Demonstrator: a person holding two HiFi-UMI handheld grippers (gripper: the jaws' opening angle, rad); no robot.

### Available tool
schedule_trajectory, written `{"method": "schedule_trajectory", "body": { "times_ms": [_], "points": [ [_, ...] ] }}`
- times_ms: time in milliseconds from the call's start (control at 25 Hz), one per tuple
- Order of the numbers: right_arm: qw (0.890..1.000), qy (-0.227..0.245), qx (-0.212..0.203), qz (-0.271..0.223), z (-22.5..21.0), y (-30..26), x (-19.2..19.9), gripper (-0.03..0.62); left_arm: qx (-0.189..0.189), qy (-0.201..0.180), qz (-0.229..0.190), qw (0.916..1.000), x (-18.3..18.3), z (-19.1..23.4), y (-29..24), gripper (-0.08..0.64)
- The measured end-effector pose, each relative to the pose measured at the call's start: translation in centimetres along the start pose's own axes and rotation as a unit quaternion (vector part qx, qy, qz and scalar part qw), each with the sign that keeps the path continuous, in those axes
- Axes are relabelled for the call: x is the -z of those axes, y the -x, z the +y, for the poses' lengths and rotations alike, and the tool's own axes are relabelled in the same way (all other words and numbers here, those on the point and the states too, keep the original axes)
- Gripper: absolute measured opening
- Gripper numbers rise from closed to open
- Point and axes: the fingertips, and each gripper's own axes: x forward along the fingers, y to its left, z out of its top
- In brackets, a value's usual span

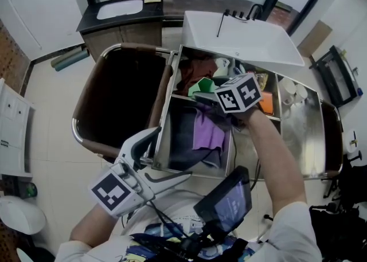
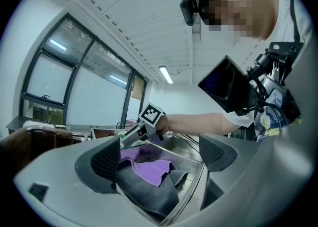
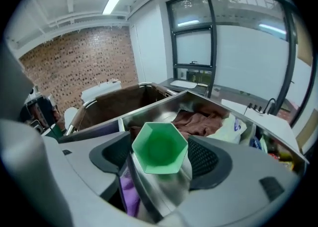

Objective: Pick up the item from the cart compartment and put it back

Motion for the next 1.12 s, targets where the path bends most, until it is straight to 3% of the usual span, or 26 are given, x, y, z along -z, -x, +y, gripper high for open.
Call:
{"method": "schedule_trajectory", "body": {
  "times_ms": [160, 600, 960, 1120],
  "points": [
    [1.000, 0.008, 0.029, 0.006, -0.7, -0.6, -0.2, 0.333, -0.006, 0.002, 0.003, 1.0000, 0.2, 0.5, 0.7, 0.469],
    [0.996, 0.078, 0.043, -0.011, 0.2, 0.2, -1.3, 0.328, -0.017, 0.008, -0.001, 0.9998, 0.4, 1.0, 1.7, 0.469],
    [0.986, 0.117, 0.090, -0.072, 0.4, 7.3, -4.3, 0.328, 0.005, 0.008, -0.004, 0.9999, 0.0, 0.1, 1.3, 0.469],
    [0.982, 0.114, 0.121, -0.095, 0.9, 12.2, -3.4, 0.328, 0.032, 0.004, -0.006, 0.9994, 0.0, -0.9, 0.7, 0.469]
  ]
}}
